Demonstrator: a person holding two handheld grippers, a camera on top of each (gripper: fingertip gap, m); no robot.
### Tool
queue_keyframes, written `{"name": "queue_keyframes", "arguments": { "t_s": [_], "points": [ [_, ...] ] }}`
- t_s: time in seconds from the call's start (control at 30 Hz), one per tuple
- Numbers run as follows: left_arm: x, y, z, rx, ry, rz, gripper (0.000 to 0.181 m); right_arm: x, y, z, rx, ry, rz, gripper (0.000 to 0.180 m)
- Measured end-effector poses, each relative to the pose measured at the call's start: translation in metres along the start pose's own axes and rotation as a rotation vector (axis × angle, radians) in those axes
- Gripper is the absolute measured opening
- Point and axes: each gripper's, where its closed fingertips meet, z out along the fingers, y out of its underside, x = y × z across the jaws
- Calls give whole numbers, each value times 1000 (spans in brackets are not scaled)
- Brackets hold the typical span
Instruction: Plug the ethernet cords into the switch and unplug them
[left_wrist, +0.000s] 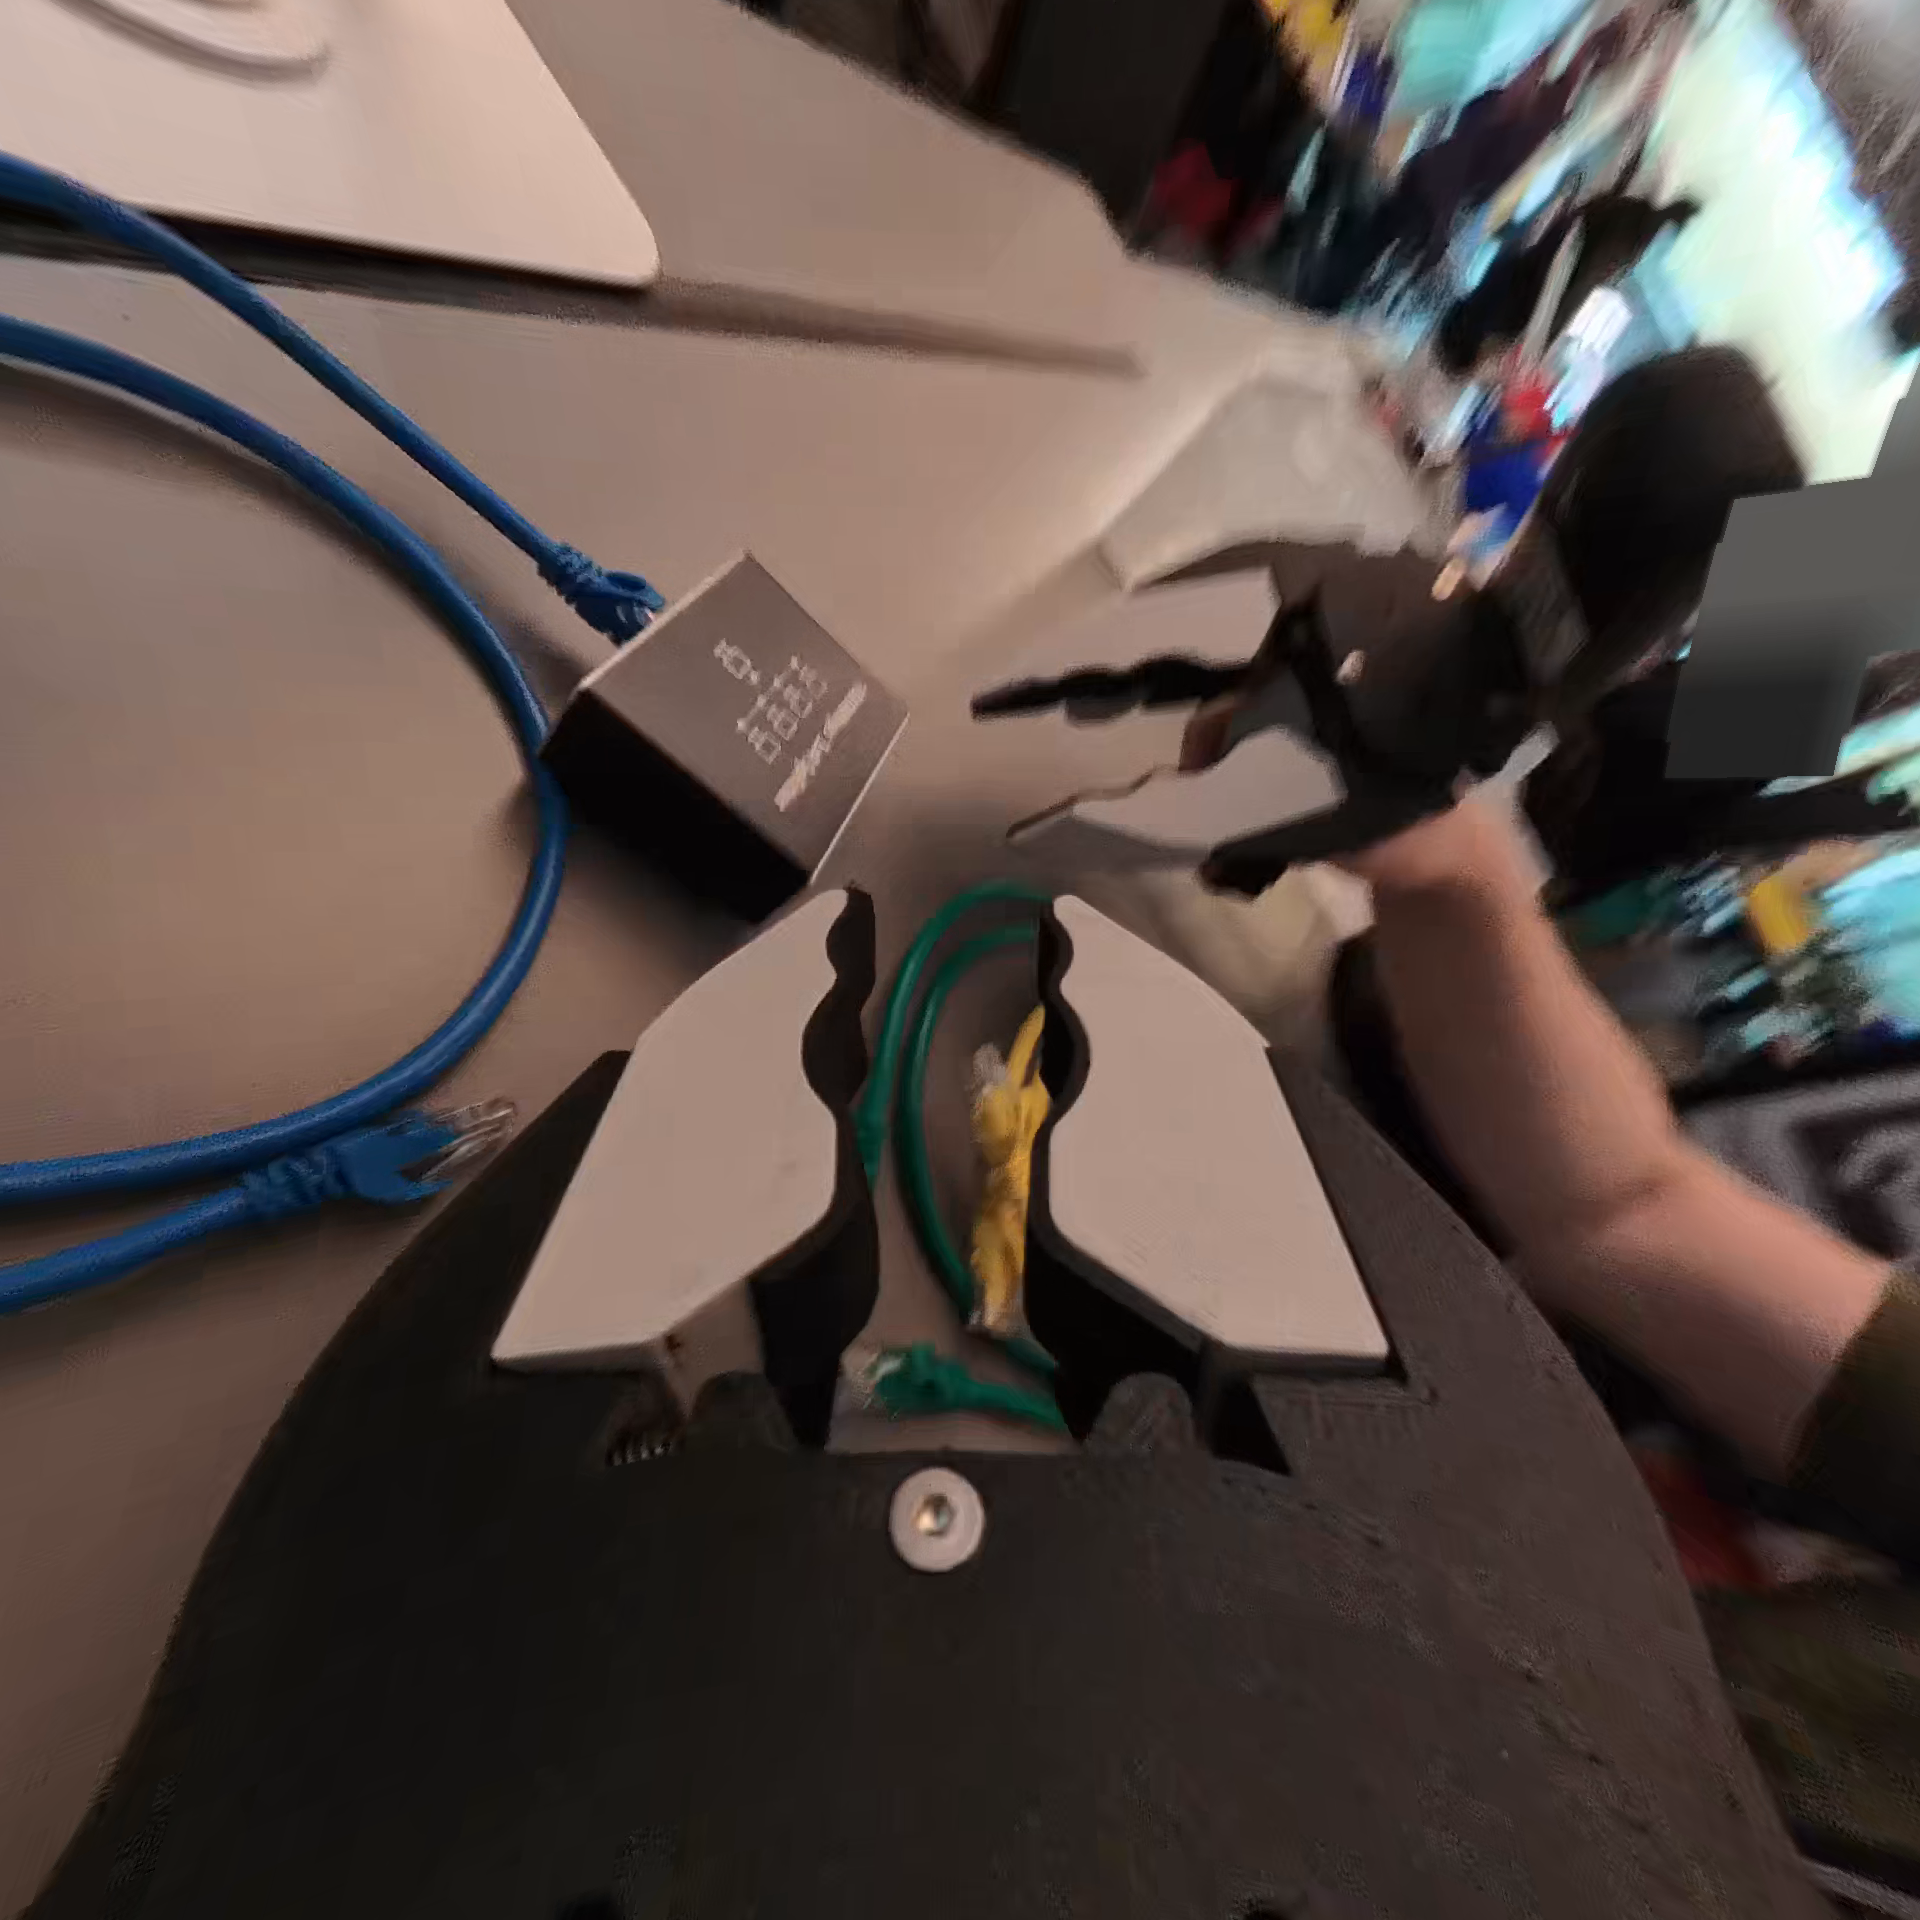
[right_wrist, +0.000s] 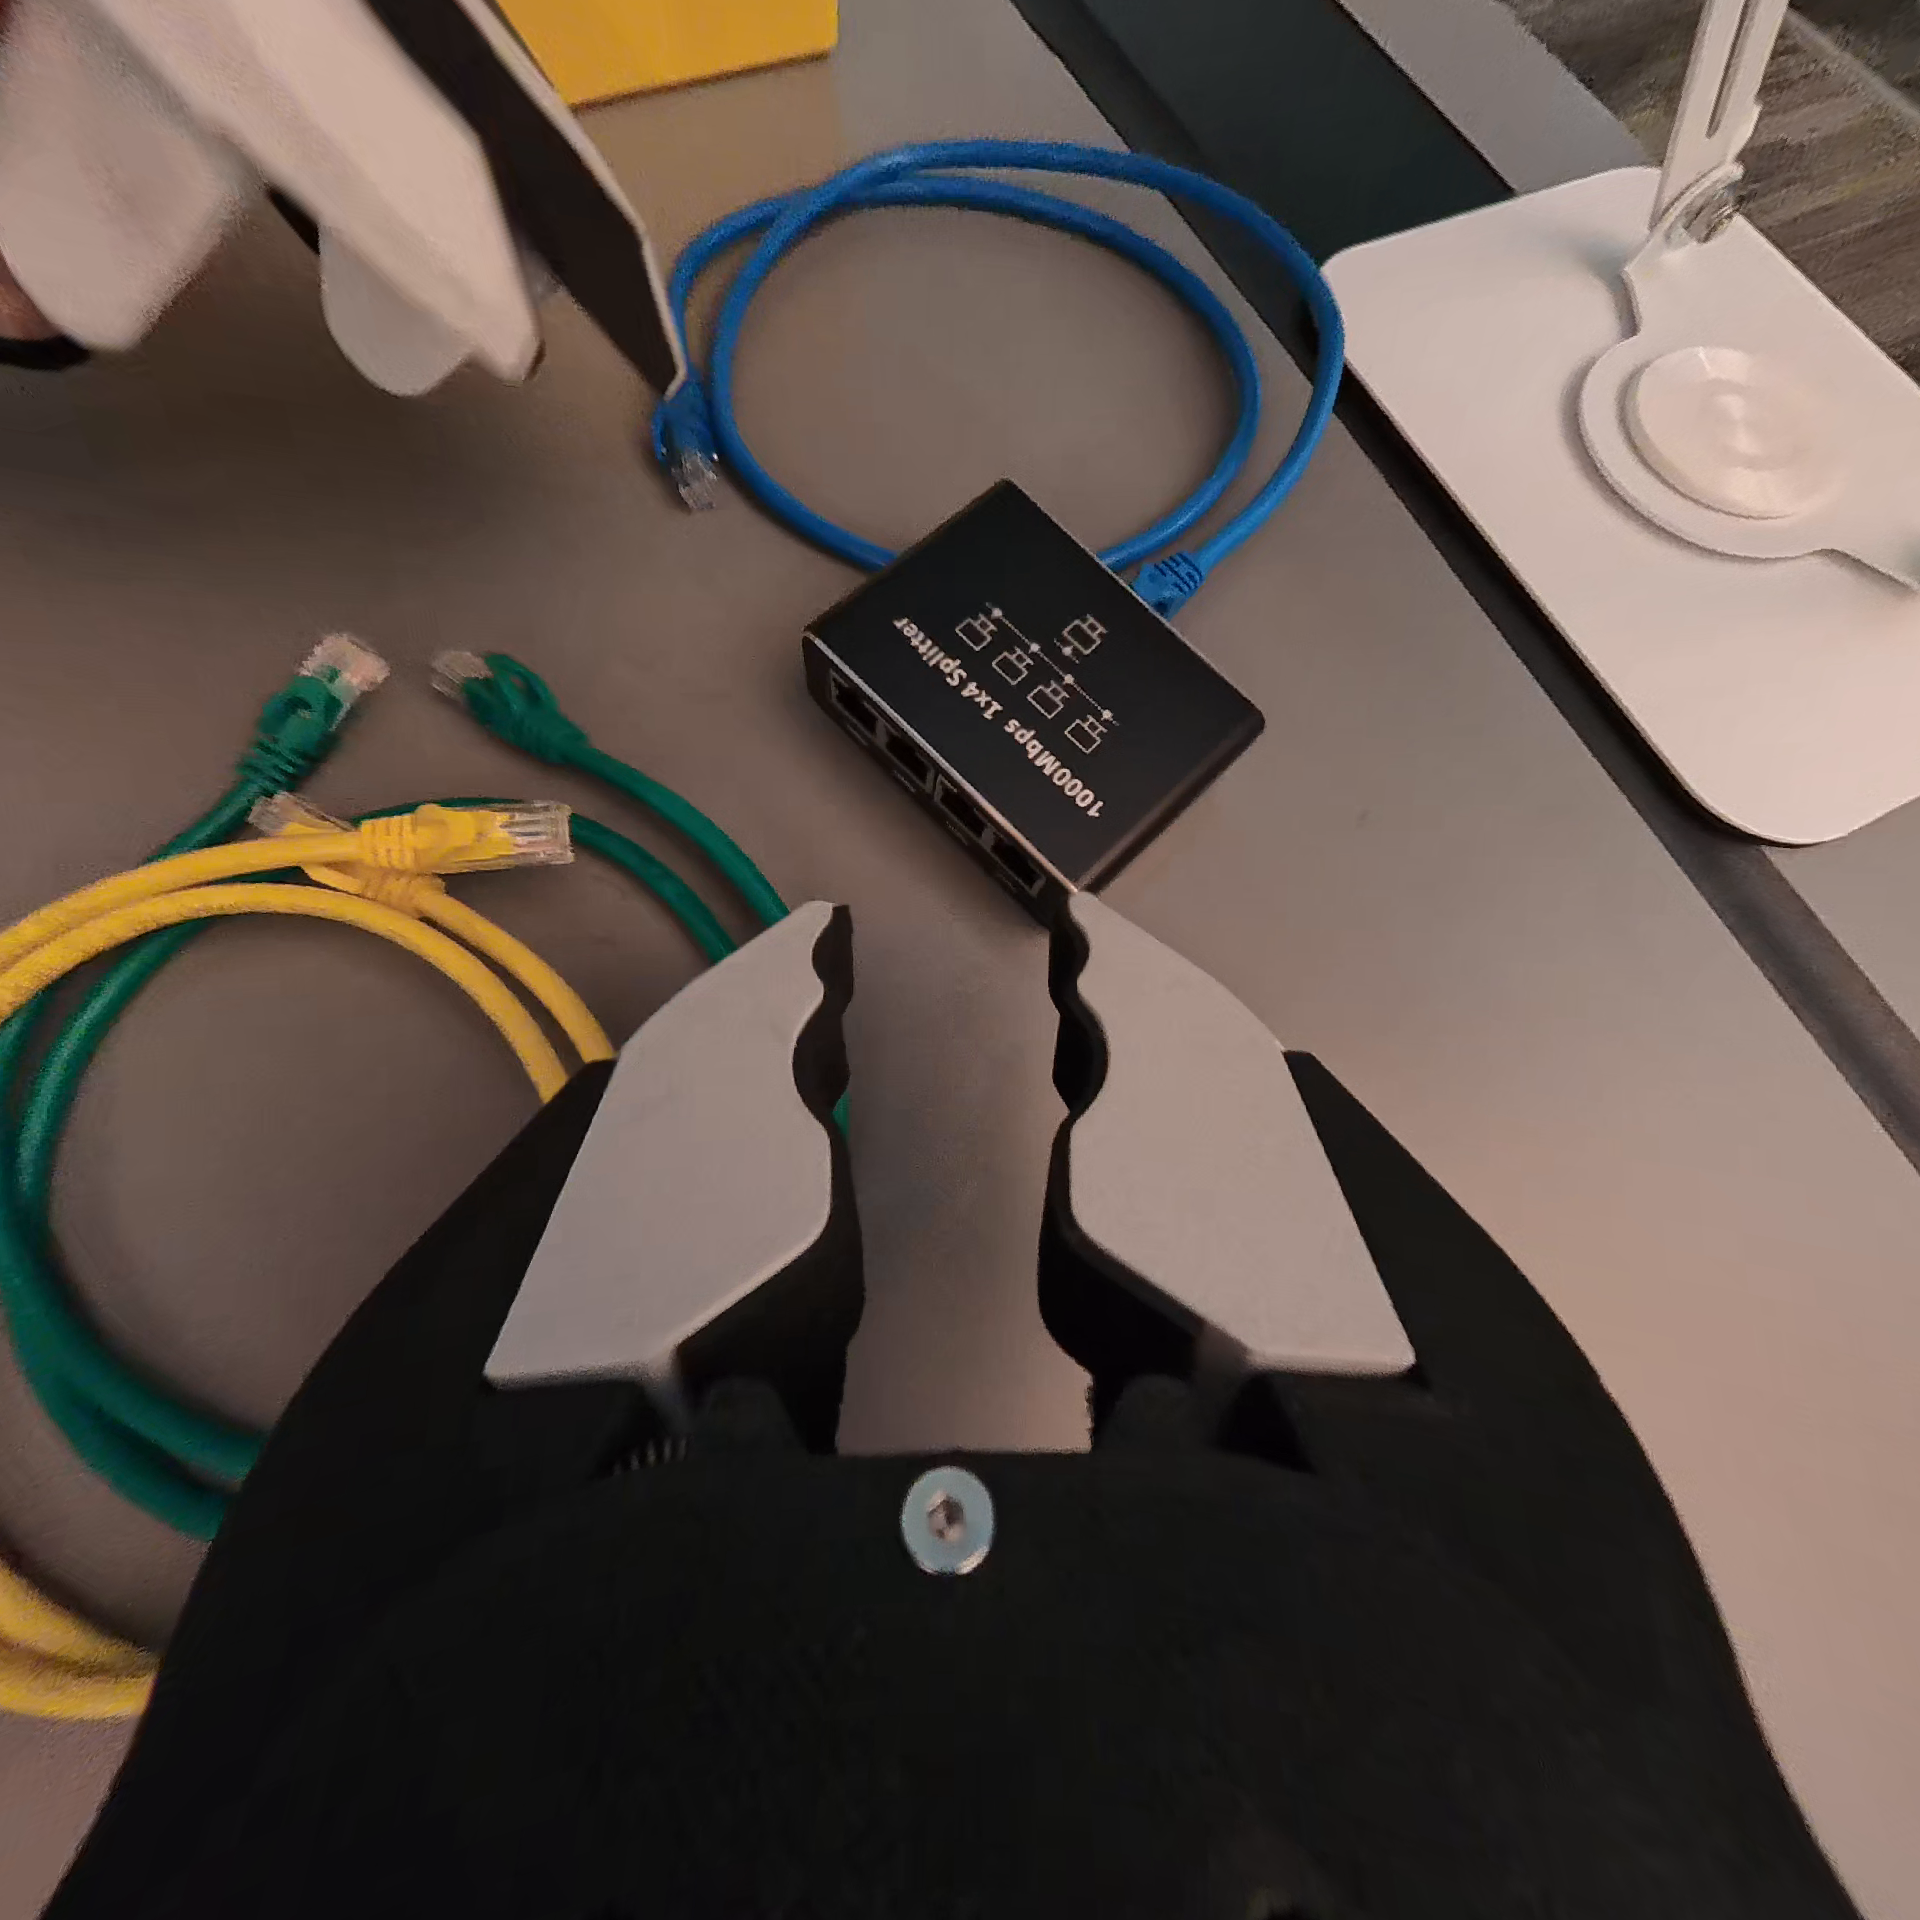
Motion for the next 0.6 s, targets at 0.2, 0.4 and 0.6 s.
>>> {"name": "queue_keyframes", "arguments": {
  "t_s": [0.2,0.4,0.6],
  "points": [
    [-2,40,11,-307,-246,279,38,6,-6,-7,48,-3,66,39],
    [2,65,29,-424,-265,301,44,6,1,-3,2,30,8,39],
    [0,87,37,-537,-283,313,25,5,1,-4,-15,50,-37,39]
  ]
}}
